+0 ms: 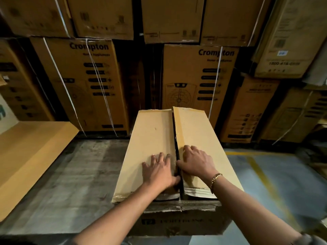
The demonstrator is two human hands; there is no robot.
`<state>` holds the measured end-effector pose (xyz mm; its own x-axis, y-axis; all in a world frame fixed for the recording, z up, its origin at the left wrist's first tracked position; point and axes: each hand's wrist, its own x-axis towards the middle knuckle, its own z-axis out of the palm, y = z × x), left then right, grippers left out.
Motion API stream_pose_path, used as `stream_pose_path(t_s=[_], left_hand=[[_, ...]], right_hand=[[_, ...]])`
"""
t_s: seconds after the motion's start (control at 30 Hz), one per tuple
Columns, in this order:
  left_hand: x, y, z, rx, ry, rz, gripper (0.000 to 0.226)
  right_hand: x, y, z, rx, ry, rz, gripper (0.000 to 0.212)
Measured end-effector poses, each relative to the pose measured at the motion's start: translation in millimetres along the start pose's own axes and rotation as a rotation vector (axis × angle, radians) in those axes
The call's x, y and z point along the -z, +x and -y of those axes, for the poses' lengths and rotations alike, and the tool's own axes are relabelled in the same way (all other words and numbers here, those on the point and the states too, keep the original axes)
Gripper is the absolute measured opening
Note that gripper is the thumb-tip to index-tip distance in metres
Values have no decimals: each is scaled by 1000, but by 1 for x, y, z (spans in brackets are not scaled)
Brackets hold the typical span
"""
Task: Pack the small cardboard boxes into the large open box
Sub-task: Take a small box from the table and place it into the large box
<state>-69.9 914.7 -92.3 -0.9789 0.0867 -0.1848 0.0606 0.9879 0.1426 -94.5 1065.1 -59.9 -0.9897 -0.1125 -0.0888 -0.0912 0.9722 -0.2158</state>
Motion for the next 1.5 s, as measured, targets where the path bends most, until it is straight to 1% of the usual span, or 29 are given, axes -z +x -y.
stream_pose_path(t_s=[0.07,0.17,0.23,0.27,0.33,0.43,0.5,0.57,0.63,0.67,0.7,0.73,0.77,0.8,0.83,0.87,0.9,0.93,0.97,1.03,1.07,1.13,1.17,1.23,1.27,1.33,1.4,1.43,1.5], left_hand=[[29,-8,-1,-51,-39,-78,86],[99,-27,19,-73,-126,-272,64],[139,-36,52,-38,-226,-289,61],[155,-40,73,-8,-274,-288,64],[172,-49,117,56,-352,-311,66],[168,-56,182,212,-322,-347,63],[149,-53,223,311,-232,-303,57],[111,-45,253,378,-77,-166,51],[71,-38,260,426,-1,24,66],[54,-37,253,417,-76,100,77],[37,-38,243,382,-244,173,89],[23,-42,228,339,-468,217,100],[8,-44,211,337,-684,236,102],[-3,-48,193,365,-857,251,93],[-13,-49,176,383,-988,251,80],[-22,-49,166,372,-1089,230,71],[-30,-47,158,366,-1165,201,64],[-32,-47,152,366,-1216,167,59],[-35,-44,152,354,-1221,132,56],[-34,-41,155,359,-1187,135,54],[-29,-41,157,373,-1154,122,50],[-26,-33,165,378,-1093,120,45],[-28,-26,171,382,-1075,94,46],[-34,-14,186,320,-974,59,48],[-46,1,200,290,-893,44,58],[-32,7,191,233,-765,9,70],[-10,7,167,188,-718,-37,69],[-1,9,160,187,-735,-44,69],[11,12,153,258,-904,-18,69]], right_hand=[[27,2,-1,52,-10,-54,53],[96,3,-26,24,-20,-122,44],[136,3,-57,-40,-11,-113,38],[150,2,-73,-79,-17,-119,39],[168,5,-111,-174,-71,-145,48],[163,13,-169,-345,-193,-163,56],[143,12,-199,-447,-280,-224,59],[110,13,-225,-518,-350,-236,78],[67,24,-262,-540,-376,-200,100],[47,26,-272,-566,-359,-112,111],[33,22,-264,-607,-275,8,125],[21,17,-252,-611,-111,71,139],[9,8,-234,-617,132,108,144],[8,-8,-199,-634,354,111,135],[1,-20,-173,-637,529,164,116],[-13,-23,-161,-616,699,184,88],[-25,-25,-153,-601,813,149,66],[-33,-25,-155,-609,876,115,56],[-41,-21,-163,-609,879,116,64],[-52,-14,-182,-621,893,159,89],[-49,-14,-185,-650,896,171,88],[-36,-16,-174,-665,847,168,69],[-33,-13,-170,-647,812,132,60],[-27,-7,-164,-526,696,21,48],[-22,-4,-161,-441,633,-12,46],[-12,5,-152,-316,575,-30,48],[-6,20,-145,-261,529,3,55],[-2,25,-141,-252,474,48,60],[3,36,-139,-292,421,118,71]])
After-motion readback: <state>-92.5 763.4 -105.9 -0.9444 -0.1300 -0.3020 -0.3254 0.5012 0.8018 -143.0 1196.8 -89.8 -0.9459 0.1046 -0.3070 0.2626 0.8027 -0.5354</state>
